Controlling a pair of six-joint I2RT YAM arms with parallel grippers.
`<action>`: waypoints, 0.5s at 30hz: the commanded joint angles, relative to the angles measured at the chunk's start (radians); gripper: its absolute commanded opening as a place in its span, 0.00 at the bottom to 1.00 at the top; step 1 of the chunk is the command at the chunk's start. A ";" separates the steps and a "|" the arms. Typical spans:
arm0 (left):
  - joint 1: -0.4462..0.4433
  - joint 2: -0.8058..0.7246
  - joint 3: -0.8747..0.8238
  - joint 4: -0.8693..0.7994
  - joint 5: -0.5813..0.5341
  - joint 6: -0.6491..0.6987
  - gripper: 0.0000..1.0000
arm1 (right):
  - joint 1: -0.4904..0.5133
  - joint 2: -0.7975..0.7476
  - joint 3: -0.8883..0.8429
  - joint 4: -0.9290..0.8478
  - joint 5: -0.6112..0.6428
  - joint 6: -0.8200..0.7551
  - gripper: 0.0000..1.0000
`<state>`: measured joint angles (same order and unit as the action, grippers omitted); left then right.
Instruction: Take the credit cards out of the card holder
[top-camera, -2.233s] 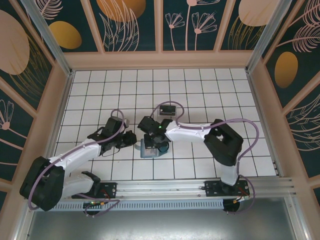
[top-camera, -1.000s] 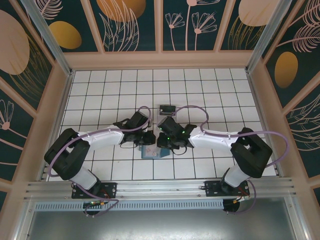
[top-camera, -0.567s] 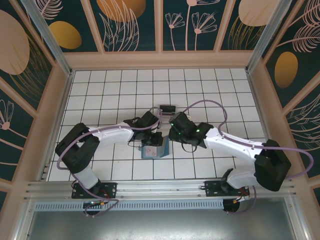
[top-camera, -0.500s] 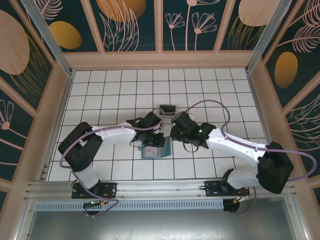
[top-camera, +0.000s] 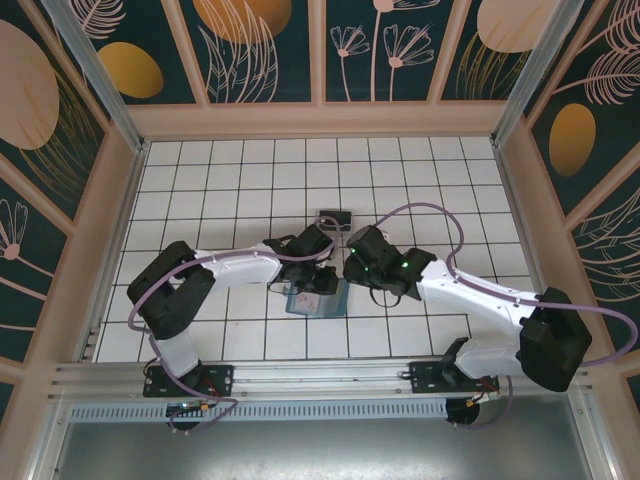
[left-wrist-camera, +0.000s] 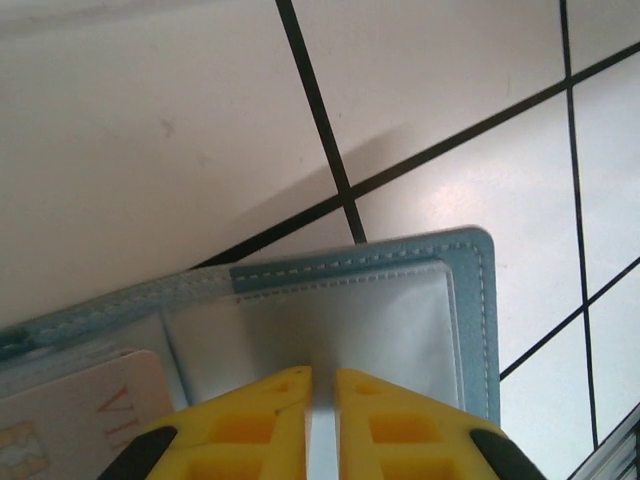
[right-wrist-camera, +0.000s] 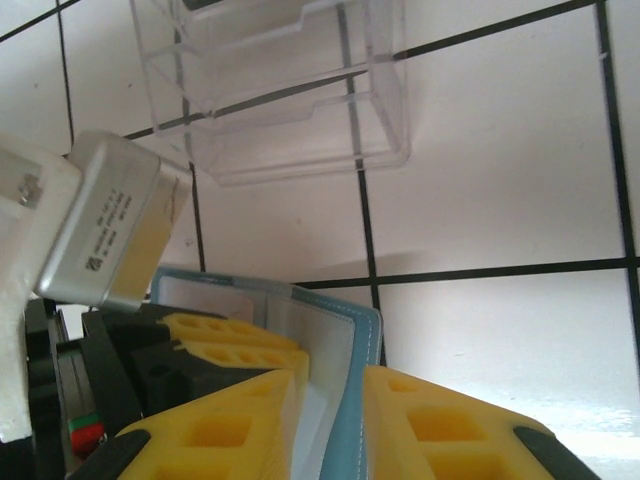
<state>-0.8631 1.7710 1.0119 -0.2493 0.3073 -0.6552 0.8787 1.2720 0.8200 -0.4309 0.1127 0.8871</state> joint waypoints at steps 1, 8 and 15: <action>0.002 -0.077 0.016 -0.025 -0.076 0.003 0.17 | 0.002 0.015 0.001 0.061 -0.065 -0.023 0.25; 0.064 -0.174 -0.077 -0.009 -0.103 0.010 0.17 | 0.028 0.093 0.043 0.119 -0.162 -0.012 0.26; 0.144 -0.251 -0.203 0.027 -0.080 0.025 0.16 | 0.053 0.215 0.101 0.167 -0.257 0.000 0.25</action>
<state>-0.7338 1.5536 0.8478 -0.2363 0.2260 -0.6540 0.9207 1.4479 0.8860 -0.3084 -0.0841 0.8780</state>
